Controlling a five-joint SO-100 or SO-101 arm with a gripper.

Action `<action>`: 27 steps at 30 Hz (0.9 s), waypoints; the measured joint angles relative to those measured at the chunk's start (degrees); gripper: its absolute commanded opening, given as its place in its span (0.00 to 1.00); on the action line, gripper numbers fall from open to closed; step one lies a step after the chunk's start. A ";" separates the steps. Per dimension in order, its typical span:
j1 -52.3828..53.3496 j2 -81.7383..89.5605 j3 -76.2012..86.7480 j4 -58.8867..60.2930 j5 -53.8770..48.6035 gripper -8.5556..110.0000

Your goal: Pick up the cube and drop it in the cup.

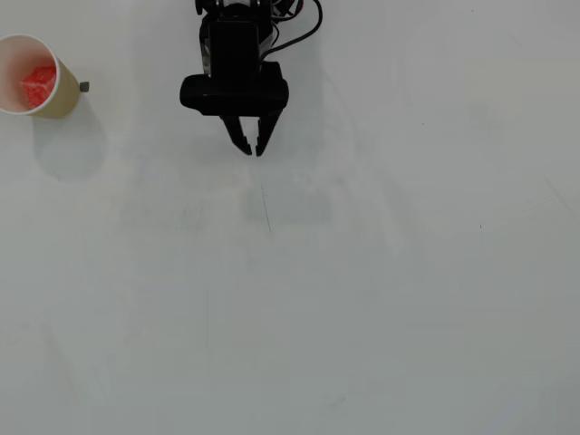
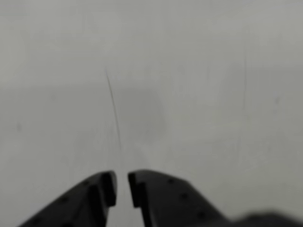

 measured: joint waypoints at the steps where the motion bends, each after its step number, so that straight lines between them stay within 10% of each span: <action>1: -0.53 0.44 0.00 1.58 0.00 0.07; 27: -1.93 4.31 0.00 16.44 0.00 0.08</action>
